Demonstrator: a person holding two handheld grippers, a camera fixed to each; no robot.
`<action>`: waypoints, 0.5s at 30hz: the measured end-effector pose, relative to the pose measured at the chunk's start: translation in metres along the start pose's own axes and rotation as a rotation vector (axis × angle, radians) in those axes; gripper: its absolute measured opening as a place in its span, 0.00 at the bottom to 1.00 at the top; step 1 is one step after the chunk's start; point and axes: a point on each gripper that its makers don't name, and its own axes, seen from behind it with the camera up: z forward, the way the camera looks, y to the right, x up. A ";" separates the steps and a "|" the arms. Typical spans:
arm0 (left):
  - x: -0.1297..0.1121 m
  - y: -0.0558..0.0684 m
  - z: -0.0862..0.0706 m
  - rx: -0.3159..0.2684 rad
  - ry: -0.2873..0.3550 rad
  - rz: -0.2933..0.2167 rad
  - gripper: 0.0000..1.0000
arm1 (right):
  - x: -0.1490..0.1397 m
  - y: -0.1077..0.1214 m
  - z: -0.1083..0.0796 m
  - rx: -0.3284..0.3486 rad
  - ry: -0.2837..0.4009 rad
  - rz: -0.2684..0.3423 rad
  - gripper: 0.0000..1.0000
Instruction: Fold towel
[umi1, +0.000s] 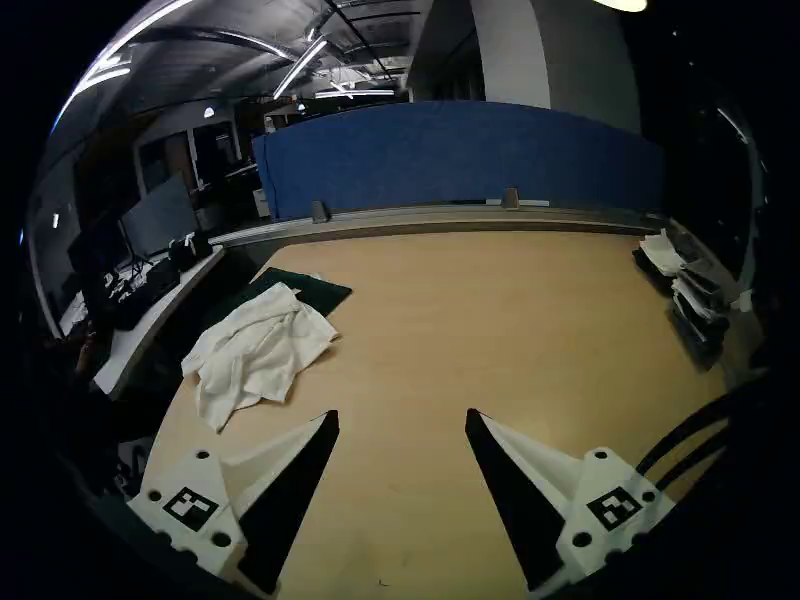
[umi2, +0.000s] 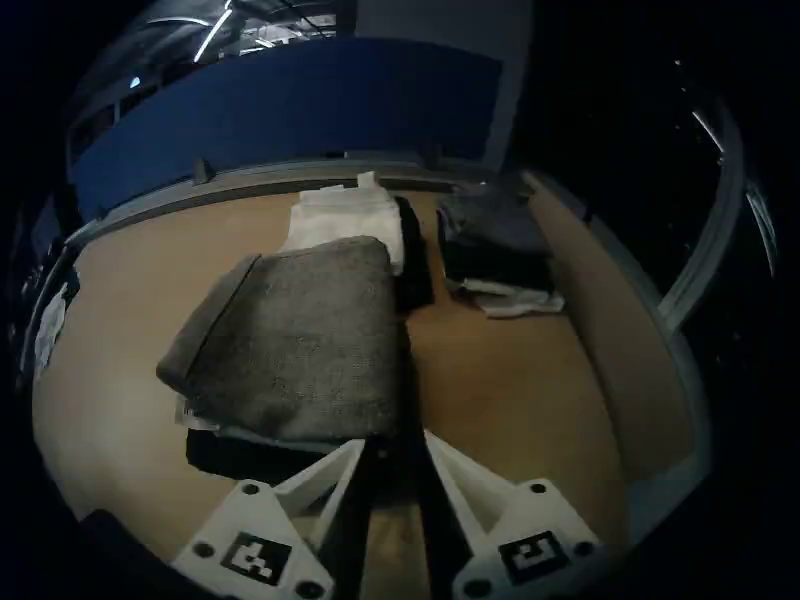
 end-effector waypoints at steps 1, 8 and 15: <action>0.000 0.000 0.000 0.000 0.000 -0.001 0.94 | -0.001 0.002 -0.001 -0.007 -0.001 -0.002 0.52; 0.001 0.000 -0.001 -0.006 0.004 0.002 0.94 | -0.008 0.015 -0.011 -0.043 0.001 -0.004 0.79; 0.003 0.004 -0.001 -0.013 0.010 0.001 0.94 | 0.000 0.015 -0.021 -0.042 0.033 0.004 1.00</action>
